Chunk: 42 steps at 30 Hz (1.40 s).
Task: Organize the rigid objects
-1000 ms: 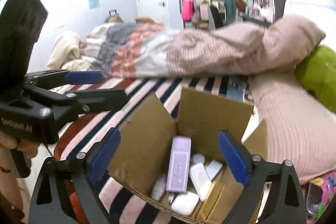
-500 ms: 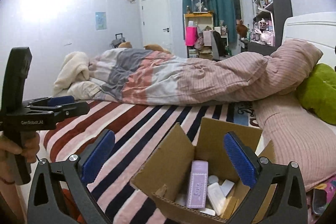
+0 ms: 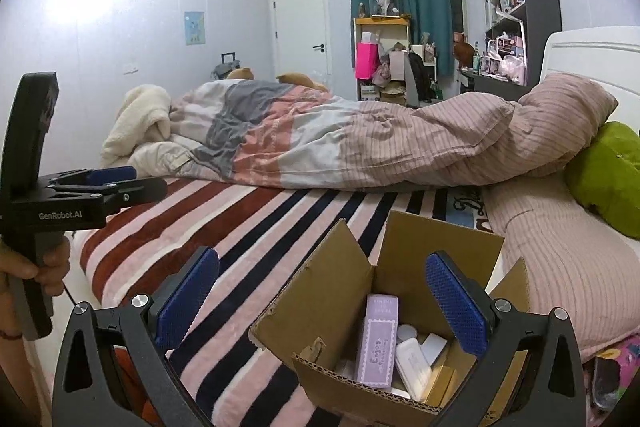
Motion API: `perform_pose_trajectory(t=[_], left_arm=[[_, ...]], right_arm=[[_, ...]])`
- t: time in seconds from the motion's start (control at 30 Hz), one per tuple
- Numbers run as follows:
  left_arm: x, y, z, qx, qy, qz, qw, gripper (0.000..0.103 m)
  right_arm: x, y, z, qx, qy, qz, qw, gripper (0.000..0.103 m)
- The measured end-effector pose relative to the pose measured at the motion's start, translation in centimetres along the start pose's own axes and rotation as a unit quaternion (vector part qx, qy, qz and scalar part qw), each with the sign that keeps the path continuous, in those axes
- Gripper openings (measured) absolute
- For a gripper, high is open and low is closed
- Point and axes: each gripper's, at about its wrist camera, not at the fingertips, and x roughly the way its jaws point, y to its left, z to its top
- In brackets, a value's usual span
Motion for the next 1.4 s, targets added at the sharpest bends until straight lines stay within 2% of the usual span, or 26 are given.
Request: perform_pose_trajectory(t=[1.4], left_arm=[[-0.2,1.2,0.3,0.020,-0.002,0.009,0.9998,0.086]], right_arm=[[-0.7,0.8,-1.5,0.013,0.000,0.001,1.000,0.103]])
